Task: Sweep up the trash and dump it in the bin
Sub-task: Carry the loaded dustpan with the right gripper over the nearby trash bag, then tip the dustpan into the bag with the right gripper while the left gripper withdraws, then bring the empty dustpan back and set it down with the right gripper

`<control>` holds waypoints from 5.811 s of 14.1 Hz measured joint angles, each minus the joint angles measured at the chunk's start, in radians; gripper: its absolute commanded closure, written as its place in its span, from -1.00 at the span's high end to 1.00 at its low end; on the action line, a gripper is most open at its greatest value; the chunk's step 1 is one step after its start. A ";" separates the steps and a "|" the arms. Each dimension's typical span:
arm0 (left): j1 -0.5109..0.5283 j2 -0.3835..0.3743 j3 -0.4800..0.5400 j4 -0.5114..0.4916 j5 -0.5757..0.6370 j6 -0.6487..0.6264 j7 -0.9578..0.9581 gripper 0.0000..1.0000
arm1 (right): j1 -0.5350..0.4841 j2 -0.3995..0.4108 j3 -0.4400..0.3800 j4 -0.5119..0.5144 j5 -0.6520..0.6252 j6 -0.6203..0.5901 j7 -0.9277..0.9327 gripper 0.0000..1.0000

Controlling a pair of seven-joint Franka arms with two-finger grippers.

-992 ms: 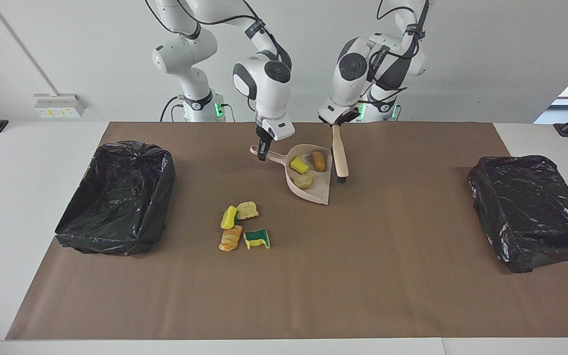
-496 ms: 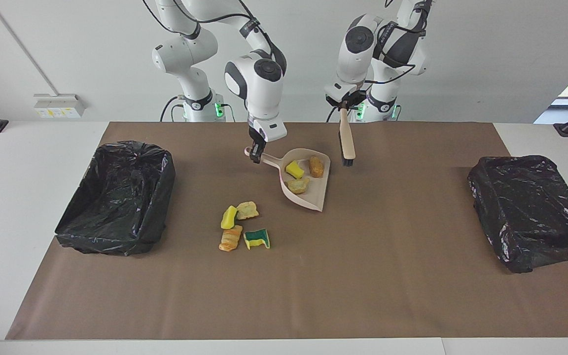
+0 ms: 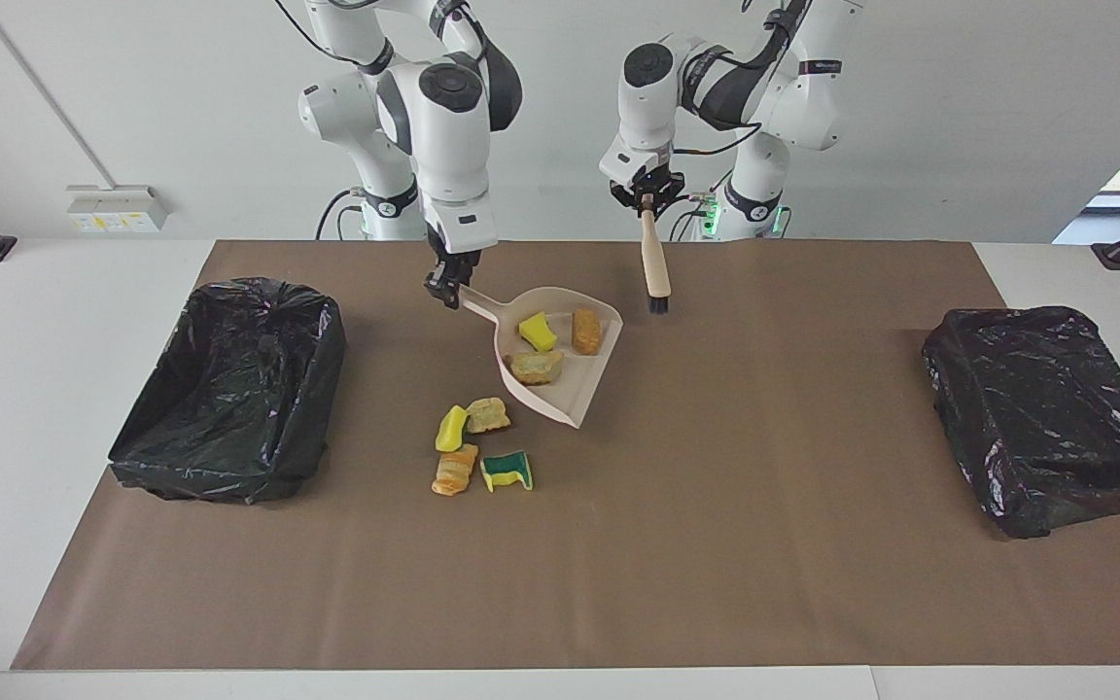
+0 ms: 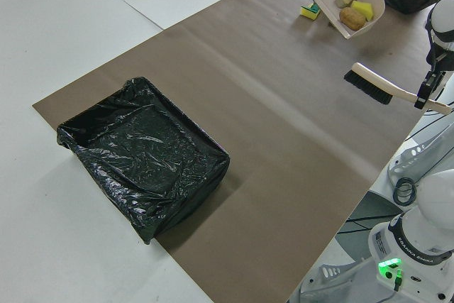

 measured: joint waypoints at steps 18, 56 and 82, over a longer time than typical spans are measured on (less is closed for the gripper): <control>0.159 0.190 0.025 0.186 -0.012 0.121 0.148 1.00 | -0.566 -0.018 -0.291 0.132 -0.180 0.097 -0.987 -1.00; 0.674 0.394 0.139 1.081 0.174 -0.493 0.838 1.00 | -0.454 0.060 -0.171 0.335 -0.525 -0.053 -0.695 -1.00; 0.700 0.423 0.194 1.117 0.165 -0.507 0.833 1.00 | 0.083 0.381 0.107 0.377 0.160 0.045 1.118 -1.00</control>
